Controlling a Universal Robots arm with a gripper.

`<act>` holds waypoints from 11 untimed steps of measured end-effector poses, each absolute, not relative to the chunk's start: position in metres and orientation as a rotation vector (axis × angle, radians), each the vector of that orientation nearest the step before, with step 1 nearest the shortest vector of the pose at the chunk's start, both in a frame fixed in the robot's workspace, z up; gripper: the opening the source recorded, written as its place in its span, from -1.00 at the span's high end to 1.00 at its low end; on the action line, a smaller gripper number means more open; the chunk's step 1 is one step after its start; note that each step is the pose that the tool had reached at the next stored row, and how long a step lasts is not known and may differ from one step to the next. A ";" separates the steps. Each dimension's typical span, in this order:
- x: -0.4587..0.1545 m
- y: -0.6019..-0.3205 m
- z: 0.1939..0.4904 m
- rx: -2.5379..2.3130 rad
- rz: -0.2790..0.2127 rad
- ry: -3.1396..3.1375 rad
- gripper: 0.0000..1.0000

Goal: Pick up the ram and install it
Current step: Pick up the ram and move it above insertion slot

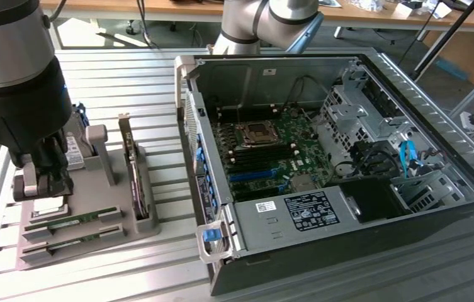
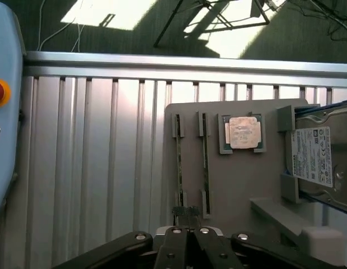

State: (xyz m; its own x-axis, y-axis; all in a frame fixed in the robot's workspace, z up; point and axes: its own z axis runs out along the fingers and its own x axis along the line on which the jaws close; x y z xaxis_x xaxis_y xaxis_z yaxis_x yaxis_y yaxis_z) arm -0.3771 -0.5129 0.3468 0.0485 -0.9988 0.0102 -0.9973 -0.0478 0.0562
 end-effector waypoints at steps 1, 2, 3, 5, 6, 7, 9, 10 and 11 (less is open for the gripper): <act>-0.377 -0.513 0.347 2.240 -0.049 -2.134 0.80; -0.377 -0.513 0.347 2.240 -0.049 -2.134 0.80; -0.377 -0.513 0.347 2.240 -0.049 -2.134 0.80; -0.377 -0.513 0.347 2.240 -0.048 -2.134 0.80; -0.377 -0.513 0.347 2.241 -0.046 -2.135 0.80; -0.377 -0.513 0.347 2.246 -0.034 -2.141 0.80; -0.378 -0.513 0.346 2.262 0.002 -2.156 0.80; -0.378 -0.513 0.346 2.269 0.018 -2.163 0.80; -0.378 -0.513 0.346 2.272 0.025 -2.166 0.80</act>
State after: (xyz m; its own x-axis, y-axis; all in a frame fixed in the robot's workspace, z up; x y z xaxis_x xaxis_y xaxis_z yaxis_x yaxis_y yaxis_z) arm -0.3779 -0.5129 0.3461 0.0477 -0.9988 0.0134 -0.9988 -0.0478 -0.0090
